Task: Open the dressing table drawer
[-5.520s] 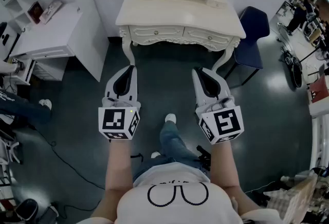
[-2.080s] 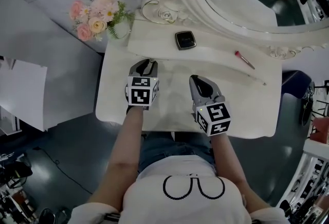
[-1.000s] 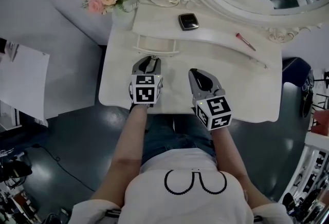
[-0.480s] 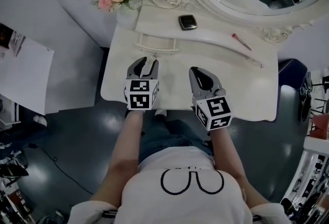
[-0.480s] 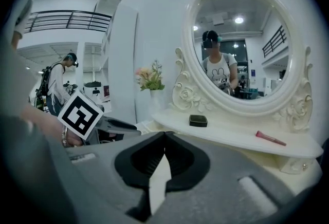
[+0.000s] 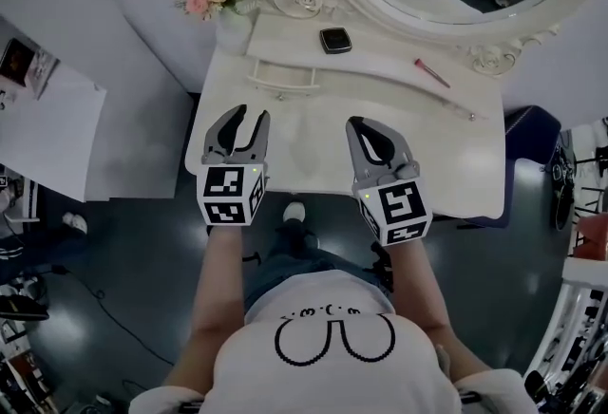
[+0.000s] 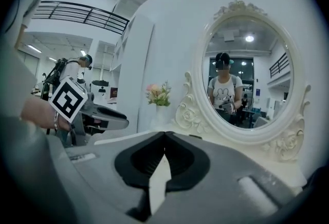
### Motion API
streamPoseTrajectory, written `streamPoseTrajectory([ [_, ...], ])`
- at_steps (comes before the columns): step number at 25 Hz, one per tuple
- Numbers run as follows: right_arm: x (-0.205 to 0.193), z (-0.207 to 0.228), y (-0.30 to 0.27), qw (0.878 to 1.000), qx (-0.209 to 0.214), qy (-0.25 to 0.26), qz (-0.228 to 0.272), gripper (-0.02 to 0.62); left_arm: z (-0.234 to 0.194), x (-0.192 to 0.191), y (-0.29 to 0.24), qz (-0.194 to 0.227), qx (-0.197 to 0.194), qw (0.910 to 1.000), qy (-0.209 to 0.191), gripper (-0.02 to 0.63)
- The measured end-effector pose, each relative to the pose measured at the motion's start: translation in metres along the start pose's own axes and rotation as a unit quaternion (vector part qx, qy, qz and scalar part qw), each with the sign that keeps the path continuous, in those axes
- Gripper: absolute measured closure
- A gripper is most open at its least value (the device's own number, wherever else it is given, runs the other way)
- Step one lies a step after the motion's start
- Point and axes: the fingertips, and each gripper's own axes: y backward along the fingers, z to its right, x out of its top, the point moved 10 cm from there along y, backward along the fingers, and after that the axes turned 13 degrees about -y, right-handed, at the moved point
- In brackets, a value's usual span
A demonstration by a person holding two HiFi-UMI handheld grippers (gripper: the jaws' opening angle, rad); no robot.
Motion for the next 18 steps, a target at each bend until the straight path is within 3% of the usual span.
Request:
streamPoseTrajectory([
  [8,0.041,-0.003,0.021,0.998,0.005,-0.014,0.066,0.595,-0.021,0.04,0.046,0.065,0.058,0.9959,-0.024,0.467],
  [9,0.045,-0.004,0.024,0.997,0.006,-0.01,0.072,0.595,-0.022,0.046,0.05,0.075,0.062,0.9948,-0.03,0.584],
  [10,0.049,-0.005,0.026,0.997,0.007,-0.006,0.078,0.595,-0.022,0.052,0.053,0.085,0.063,0.9937,-0.037,0.609],
  [18,0.072,-0.008,0.041,0.994,-0.002,0.033,0.108,0.595,-0.021,0.091,0.061,0.136,0.069,0.9859,-0.068,0.609],
])
